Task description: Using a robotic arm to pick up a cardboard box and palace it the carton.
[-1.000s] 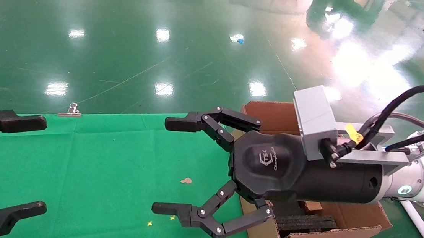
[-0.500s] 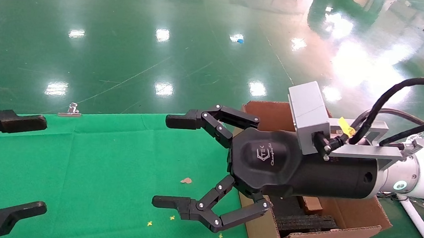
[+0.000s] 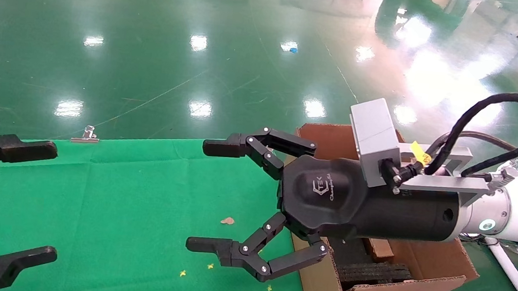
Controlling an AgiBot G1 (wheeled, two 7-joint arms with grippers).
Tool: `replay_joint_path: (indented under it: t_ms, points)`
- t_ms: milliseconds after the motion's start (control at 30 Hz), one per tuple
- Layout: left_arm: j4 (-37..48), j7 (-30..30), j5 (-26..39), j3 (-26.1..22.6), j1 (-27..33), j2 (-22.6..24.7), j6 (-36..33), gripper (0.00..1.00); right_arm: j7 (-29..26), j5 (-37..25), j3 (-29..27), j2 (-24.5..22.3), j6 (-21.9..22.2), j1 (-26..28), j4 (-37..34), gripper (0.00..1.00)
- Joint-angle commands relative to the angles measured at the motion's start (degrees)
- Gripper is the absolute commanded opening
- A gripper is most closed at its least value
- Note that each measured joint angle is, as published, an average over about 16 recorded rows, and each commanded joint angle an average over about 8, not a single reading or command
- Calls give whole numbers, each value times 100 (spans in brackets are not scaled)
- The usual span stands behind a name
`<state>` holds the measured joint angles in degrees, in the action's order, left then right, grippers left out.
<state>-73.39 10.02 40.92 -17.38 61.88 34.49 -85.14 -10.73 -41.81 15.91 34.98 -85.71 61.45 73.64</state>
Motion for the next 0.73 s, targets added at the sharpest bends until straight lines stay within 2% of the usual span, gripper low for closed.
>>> replay_joint_path:
  t_ms: [33, 733]
  points:
    - [0, 0, 0, 0, 0, 0, 0, 100, -1, -1, 4, 1, 1, 4, -3, 100]
    - [0, 0, 2, 0, 0, 0, 0, 100, -6, -8, 18, 5, 6, 16, -13, 100]
